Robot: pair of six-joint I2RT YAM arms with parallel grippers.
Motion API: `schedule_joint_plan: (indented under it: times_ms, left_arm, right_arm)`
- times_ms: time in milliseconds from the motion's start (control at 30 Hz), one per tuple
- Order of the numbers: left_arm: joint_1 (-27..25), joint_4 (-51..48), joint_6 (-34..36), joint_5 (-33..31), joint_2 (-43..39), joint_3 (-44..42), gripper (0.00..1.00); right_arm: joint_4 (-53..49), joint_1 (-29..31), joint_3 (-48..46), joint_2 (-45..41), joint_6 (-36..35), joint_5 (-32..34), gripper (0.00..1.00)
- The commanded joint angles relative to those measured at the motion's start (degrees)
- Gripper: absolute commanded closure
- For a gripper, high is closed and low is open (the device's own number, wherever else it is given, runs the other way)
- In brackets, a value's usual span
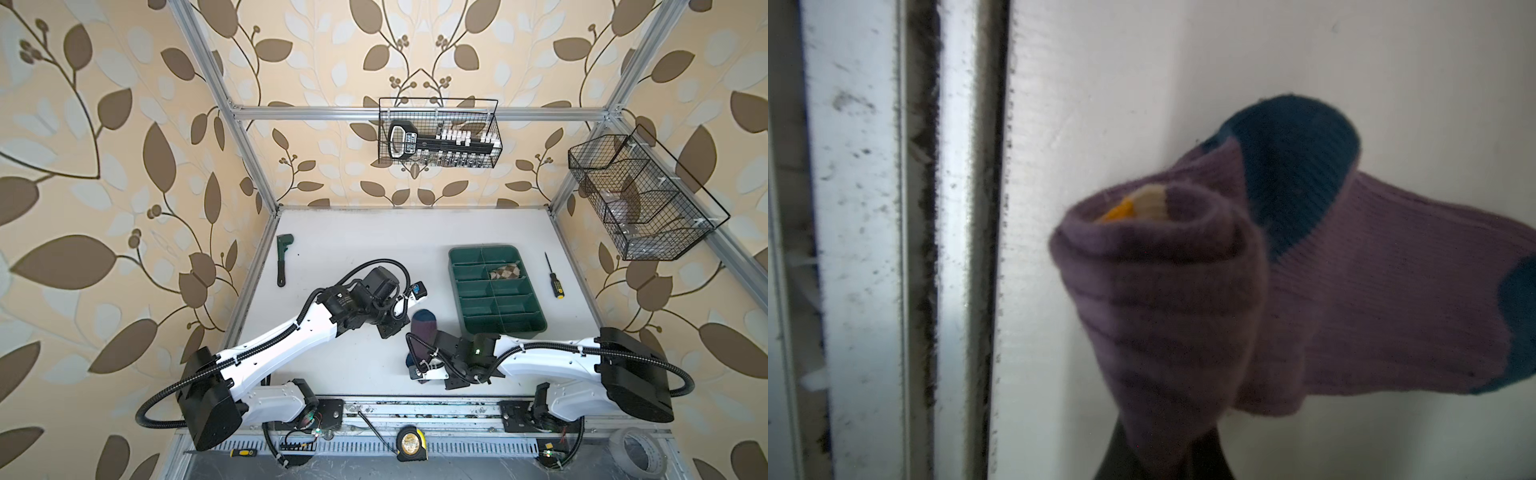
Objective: Roll the socks
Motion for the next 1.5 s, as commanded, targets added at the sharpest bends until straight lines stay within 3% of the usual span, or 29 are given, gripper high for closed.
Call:
schedule_joint_plan:
  times_ms: [0, 167, 333, 533, 633, 800, 1000, 1167, 1233, 1367, 1467]
  left_arm:
    - [1.0, -3.1, 2.2, -5.2, -5.6, 0.9, 0.71]
    - [1.0, -13.8, 8.2, -3.2, -15.1, 8.0, 0.60]
    - [0.7, -25.0, 12.5, -1.5, -16.5, 17.4, 0.55]
    - [-2.6, -19.8, 11.2, -5.5, -19.4, 12.4, 0.56]
    - [-6.9, -15.9, 10.5, -12.1, -20.4, 6.8, 0.56]
    - [-17.9, -11.4, 11.4, -30.4, -17.7, -0.6, 0.57]
    - [-25.7, -5.0, 11.2, -41.4, -11.7, -4.0, 0.54]
    - [-24.5, -2.1, 8.0, -35.0, -11.1, -3.0, 0.29]
    - [-21.5, -0.7, 5.3, -30.2, -11.8, -2.6, 0.02]
    - [-11.6, -3.7, 2.0, -16.4, -11.0, 1.1, 0.01]
    - [-9.5, -5.9, 1.8, -14.4, -9.2, 3.2, 0.01]
  right_arm:
    - [-7.7, -0.8, 2.3, 3.1, -2.0, -6.6, 1.00]
    - [-14.0, -4.3, 8.9, 11.7, -2.6, -14.4, 1.00]
    - [-18.7, -7.7, 15.2, 20.6, -3.5, -18.1, 1.00]
    - [-17.1, -11.4, 18.5, 26.5, -5.1, -17.8, 1.00]
    - [-16.2, -12.4, 19.1, 27.8, -6.0, -16.9, 1.00]
    - [-15.1, -13.7, 20.4, 30.7, -7.2, -16.7, 1.00]
    - [-14.6, -15.3, 22.1, 35.6, -7.4, -16.8, 1.00]
    - [-15.6, -16.1, 23.0, 37.3, -8.0, -16.5, 1.00]
    - [-15.5, -16.7, 23.0, 37.1, -8.1, -16.8, 1.00]
    - [-15.2, -17.3, 22.9, 36.8, -8.1, -17.1, 1.00]
    - [-15.5, -17.5, 23.4, 37.4, -7.9, -16.9, 1.00]
